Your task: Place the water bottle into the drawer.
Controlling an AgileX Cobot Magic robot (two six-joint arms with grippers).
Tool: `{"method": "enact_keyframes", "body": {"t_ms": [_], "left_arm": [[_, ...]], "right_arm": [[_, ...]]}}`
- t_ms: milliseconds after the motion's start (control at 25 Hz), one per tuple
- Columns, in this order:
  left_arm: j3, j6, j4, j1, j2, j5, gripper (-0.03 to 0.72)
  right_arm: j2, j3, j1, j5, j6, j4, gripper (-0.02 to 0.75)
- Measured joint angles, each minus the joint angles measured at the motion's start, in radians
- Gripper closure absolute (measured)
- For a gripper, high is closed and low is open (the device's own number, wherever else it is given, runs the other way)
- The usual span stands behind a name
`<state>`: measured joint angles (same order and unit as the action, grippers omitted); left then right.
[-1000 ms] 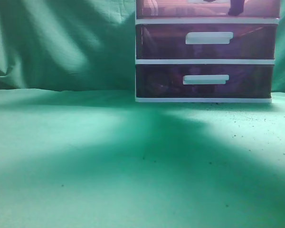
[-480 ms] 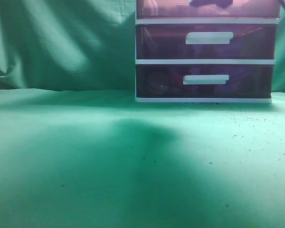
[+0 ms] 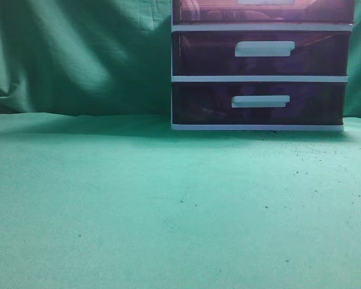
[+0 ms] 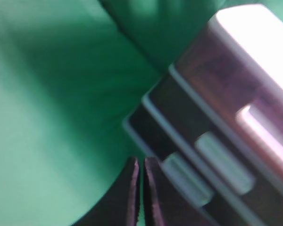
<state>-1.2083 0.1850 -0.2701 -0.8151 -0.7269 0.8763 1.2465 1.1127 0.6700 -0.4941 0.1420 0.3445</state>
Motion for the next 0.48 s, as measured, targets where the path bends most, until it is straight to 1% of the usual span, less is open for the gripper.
{"method": "enact_keyframes", "body": {"t_ms": [40, 120, 240, 320, 480], "left_arm": [[0.043, -0.002, 0.002, 0.0, 0.051, -0.014, 0.624], [0.135, -0.006, 0.009, 0.0, 0.153, -0.046, 0.624], [0.298, -0.015, 0.032, 0.0, 0.287, -0.103, 0.624], [0.393, -0.036, 0.049, 0.0, 0.372, -0.146, 0.624], [0.566, -0.043, 0.075, 0.0, 0.533, -0.218, 0.624]], "right_arm": [[-0.036, 0.0, 0.027, -0.05, -0.037, -0.052, 0.738], [-0.097, 0.0, 0.055, -0.125, -0.074, -0.138, 0.738], [-0.192, 0.0, 0.063, -0.216, -0.089, -0.289, 0.738], [-0.254, -0.003, 0.063, -0.258, -0.091, -0.354, 0.738], [-0.378, -0.065, 0.065, -0.244, -0.044, -0.439, 0.738]]}}
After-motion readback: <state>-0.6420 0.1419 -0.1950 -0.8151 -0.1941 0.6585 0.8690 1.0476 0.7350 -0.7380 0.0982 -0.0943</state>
